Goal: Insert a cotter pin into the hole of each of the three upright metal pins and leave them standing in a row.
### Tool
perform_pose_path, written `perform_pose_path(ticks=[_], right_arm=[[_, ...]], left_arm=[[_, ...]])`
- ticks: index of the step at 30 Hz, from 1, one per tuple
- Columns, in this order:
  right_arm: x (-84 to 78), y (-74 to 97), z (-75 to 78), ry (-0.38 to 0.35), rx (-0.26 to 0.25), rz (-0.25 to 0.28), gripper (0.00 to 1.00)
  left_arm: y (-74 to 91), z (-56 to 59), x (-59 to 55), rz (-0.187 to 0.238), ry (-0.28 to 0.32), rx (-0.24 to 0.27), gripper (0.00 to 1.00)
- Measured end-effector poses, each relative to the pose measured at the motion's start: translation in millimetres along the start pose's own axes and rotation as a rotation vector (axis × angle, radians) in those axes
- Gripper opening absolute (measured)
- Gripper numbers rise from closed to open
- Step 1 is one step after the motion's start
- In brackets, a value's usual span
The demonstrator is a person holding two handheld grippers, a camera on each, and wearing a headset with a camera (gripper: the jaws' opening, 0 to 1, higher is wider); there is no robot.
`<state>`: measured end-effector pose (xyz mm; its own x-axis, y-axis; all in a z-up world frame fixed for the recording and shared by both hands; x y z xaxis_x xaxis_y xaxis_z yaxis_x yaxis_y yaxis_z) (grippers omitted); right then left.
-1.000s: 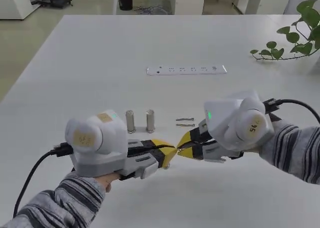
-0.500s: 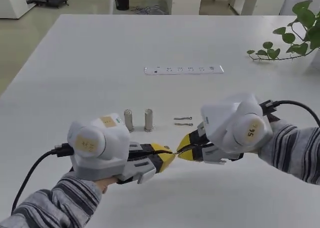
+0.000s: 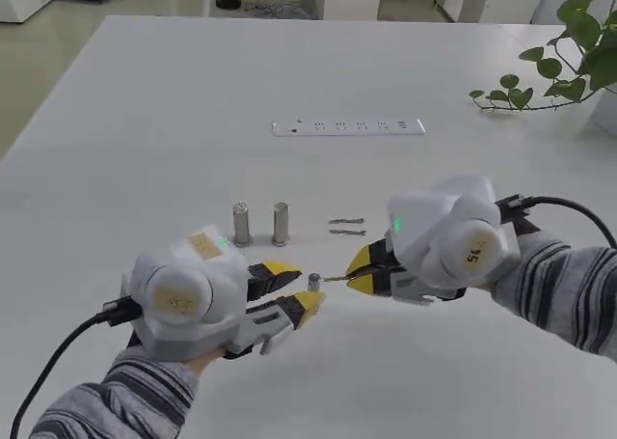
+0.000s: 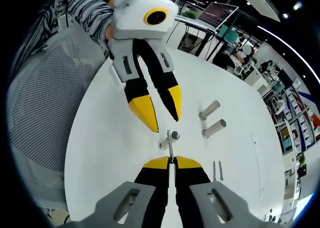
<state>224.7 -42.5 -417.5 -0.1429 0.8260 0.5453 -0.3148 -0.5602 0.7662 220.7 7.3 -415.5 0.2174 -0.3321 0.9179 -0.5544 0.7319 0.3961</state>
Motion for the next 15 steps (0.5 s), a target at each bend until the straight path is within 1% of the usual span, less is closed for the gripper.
perform_pose_path(ticks=[1, 3, 4, 5, 6, 11, 14, 15], right_arm=[[-1.1, -0.4, 1.3, -0.003, -0.002, -0.001, 0.00], [-4.8, -2.5, 4.3, -0.007, -0.006, -0.013, 0.00], [-6.5, -3.8, 5.6, -0.005, -0.006, -0.016, 0.00], [-7.9, -4.7, 6.5, -0.008, -0.006, -0.022, 0.00], [-9.3, -5.8, 8.2, -0.007, -0.010, -0.026, 0.00], [-15.2, -10.7, 11.3, -0.003, -0.007, -0.042, 0.00], [-17.9, -14.0, 11.8, 0.006, -0.005, -0.049, 0.00], [-19.4, -15.1, 12.0, 0.015, -0.004, -0.057, 0.00]], left_arm=[[-0.8, -2.4, -2.4, -0.006, -0.002, 0.028, 0.19], [-3.2, -2.1, -5.1, -0.011, 0.006, 0.043, 0.19], [-5.2, -3.5, -7.4, -0.014, 0.008, 0.063, 0.19], [-6.6, -3.4, -8.5, -0.015, 0.006, 0.070, 0.19], [-8.4, -3.6, -11.0, -0.020, 0.020, 0.083, 0.19], [-16.3, -0.1, -16.6, -0.029, 0.031, 0.105, 0.19], [-22.4, -1.7, -19.6, -0.033, 0.050, 0.142, 0.19], [-24.0, -1.8, -20.5, -0.036, 0.052, 0.147, 0.19]])
Point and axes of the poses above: the centre of the closed fingertips' face, and the gripper's own axes: y roughly backward along the fingers, z roughly to its right, x roughly out of its top, the point moved 1 cm from there along y, roughly backward along the fingers, and after that the axes turned 2 degrees about -y, right-handed, at the moved point
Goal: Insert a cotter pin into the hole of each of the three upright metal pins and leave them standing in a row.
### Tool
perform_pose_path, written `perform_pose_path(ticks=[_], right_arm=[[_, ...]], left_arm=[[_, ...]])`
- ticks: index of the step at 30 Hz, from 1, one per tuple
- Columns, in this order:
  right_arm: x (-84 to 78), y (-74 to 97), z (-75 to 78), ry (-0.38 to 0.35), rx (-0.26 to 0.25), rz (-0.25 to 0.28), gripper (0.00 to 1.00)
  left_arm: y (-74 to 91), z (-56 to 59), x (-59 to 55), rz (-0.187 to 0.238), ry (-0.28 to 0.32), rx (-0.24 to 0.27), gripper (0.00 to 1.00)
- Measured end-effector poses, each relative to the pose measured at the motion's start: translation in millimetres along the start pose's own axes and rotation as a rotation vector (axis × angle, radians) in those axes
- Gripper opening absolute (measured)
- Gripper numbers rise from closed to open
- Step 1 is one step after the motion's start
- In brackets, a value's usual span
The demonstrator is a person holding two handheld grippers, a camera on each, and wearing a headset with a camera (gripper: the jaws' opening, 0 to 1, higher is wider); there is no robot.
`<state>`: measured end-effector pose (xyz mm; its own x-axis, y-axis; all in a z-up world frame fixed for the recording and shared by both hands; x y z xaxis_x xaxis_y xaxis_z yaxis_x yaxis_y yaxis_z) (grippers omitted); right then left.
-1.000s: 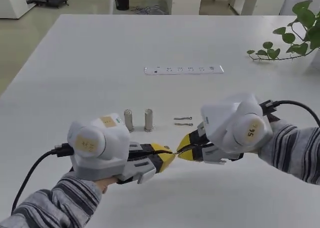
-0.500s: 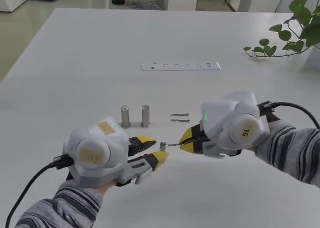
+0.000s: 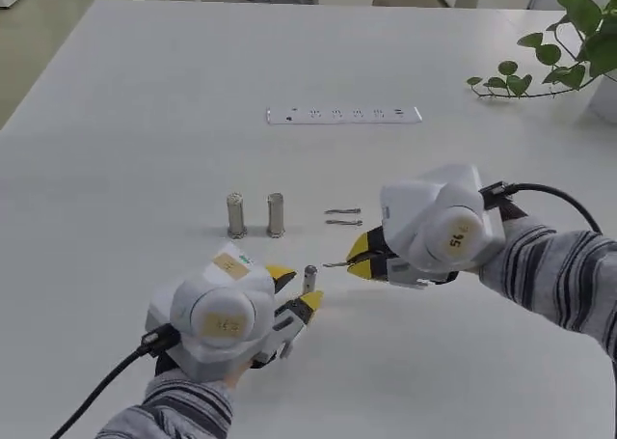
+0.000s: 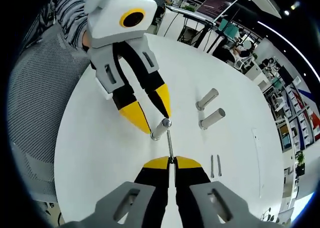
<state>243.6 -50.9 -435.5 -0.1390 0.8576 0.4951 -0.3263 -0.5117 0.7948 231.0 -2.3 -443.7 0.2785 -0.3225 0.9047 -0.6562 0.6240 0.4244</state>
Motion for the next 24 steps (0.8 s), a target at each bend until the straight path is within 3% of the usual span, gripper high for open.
perform_pose_path(ticks=[16, 24], right_arm=[[-1.9, -16.4, -2.1, 0.021, 0.031, -0.001, 0.00], [3.6, -16.1, -0.7, 0.021, 0.033, 0.017, 0.00]], left_arm=[[-13.1, -5.6, -13.2, -0.032, 0.055, 0.093, 0.13], [-15.4, -3.2, -14.0, -0.036, 0.048, 0.072, 0.07]])
Point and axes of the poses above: the centre of the closed fingertips' face, and the gripper's own axes: y roughly backward along the fingers, z roughly to its right, x roughly out of its top, the point moved 1 cm from there along y, roughly backward along the fingers, and after that the axes turned 2 degrees about -y, right-handed, at the moved point
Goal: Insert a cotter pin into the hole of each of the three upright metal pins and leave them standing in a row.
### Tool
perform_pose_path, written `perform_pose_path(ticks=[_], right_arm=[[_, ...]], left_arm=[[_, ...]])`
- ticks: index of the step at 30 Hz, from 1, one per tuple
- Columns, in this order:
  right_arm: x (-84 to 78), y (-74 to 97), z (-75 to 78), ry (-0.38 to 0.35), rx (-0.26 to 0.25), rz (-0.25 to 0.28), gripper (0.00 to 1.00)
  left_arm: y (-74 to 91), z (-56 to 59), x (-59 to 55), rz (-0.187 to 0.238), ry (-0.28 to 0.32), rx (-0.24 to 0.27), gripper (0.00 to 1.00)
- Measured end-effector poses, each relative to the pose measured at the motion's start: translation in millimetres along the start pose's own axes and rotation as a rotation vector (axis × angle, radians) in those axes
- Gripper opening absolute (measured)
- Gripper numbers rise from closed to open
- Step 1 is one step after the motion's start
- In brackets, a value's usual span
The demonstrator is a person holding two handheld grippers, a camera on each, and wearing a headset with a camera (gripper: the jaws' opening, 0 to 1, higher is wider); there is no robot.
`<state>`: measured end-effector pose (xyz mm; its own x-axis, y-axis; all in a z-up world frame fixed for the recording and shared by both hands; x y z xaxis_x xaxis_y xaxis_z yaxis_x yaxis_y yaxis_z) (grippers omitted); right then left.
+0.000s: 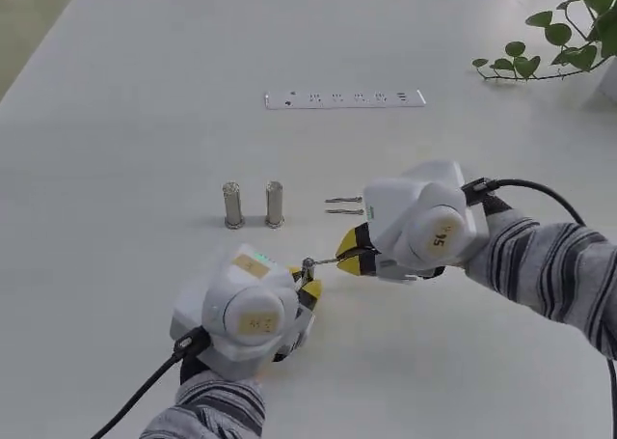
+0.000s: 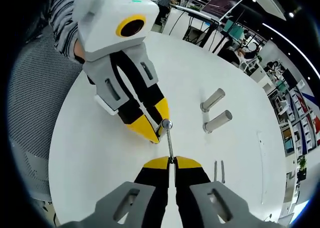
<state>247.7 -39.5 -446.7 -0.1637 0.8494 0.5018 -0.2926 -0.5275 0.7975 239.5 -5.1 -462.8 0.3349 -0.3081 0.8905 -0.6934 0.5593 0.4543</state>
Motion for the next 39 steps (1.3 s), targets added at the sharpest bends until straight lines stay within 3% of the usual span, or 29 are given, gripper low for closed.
perform_pose_path(ticks=[8, 12, 22, 28, 39], right_arm=[[2.4, 0.7, -0.3, 0.030, 0.009, -0.006, 0.00], [2.2, 1.7, -1.5, 0.047, 0.017, -0.005, 0.00], [9.7, 2.7, -2.9, 0.064, 0.036, 0.007, 0.00], [14.2, 1.1, -6.1, 0.033, 0.043, -0.001, 0.00], [17.6, 1.0, -9.4, -0.072, 0.049, -0.015, 0.00]], left_arm=[[-0.8, -0.5, -0.3, -0.007, -0.023, -0.031, 0.05], [-2.2, 0.9, 0.2, -0.011, -0.053, -0.095, 0.05], [-3.6, 3.4, 0.8, -0.017, -0.098, -0.182, 0.05], [-4.4, 3.9, 0.3, -0.017, -0.079, -0.170, 0.05], [-5.6, 3.8, -0.9, -0.017, -0.011, -0.097, 0.06]])
Point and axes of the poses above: the centre of the closed fingertips' face, and the gripper's own axes: y roughly backward along the fingers, z roughly to its right, x roughly out of its top, the point moved 1 cm from there along y, roughly backward along the fingers, and after that the axes turned 2 degrees about -y, right-handed, at the moved point
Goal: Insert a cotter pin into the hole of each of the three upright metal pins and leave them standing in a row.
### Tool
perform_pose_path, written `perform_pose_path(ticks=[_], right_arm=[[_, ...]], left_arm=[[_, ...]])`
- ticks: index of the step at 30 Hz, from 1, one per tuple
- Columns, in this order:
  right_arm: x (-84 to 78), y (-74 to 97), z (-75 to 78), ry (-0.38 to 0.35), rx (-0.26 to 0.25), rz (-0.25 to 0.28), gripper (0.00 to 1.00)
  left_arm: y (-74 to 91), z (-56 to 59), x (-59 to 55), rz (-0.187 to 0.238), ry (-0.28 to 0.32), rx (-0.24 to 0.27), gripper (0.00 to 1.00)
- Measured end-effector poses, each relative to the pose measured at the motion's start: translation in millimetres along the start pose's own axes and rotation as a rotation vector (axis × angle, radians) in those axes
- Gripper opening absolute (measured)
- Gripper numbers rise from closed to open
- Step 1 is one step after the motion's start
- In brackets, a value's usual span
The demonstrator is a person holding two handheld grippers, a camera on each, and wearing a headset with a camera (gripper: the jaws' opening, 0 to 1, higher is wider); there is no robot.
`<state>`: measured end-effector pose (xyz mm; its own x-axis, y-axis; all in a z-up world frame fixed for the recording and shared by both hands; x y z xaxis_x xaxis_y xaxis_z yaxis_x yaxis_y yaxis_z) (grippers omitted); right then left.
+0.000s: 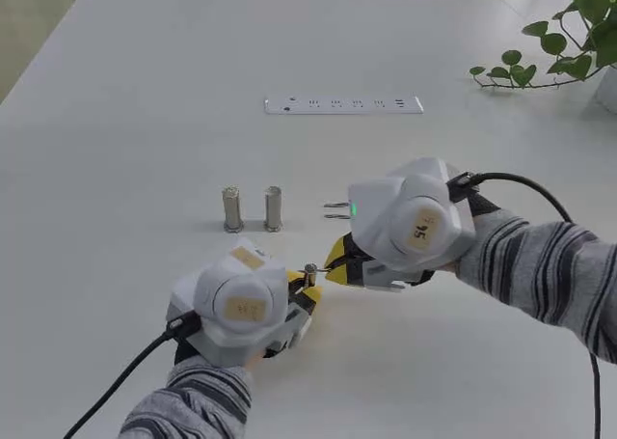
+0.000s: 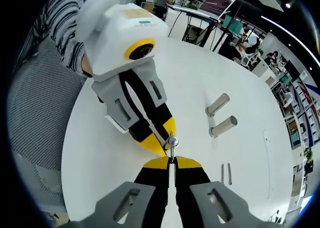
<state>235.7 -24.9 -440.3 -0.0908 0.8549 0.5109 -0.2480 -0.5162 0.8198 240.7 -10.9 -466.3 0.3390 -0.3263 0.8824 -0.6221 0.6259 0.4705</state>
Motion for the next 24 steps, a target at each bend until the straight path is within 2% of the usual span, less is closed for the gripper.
perform_pose_path(ticks=[10, 24], right_arm=[[4.3, -2.0, -1.2, -0.034, 0.003, 0.008, 0.00], [6.8, -5.1, 0.5, -0.063, 0.000, 0.008, 0.00]], left_arm=[[-1.6, 0.5, -1.0, 0.005, 0.045, 0.026, 0.06], [-1.9, -0.4, -0.8, 0.007, 0.044, 0.038, 0.05]])
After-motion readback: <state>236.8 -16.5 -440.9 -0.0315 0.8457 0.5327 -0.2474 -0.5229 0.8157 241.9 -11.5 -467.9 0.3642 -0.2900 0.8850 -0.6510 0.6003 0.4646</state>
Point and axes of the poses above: the centre of the closed fingertips' face, and the gripper's own axes: y roughly backward along the fingers, z roughly to its right, x roughly out of its top, the point moved 1 cm from there along y, roughly backward along the fingers, and after that the axes turned 2 degrees about -y, right-handed, at the moved point
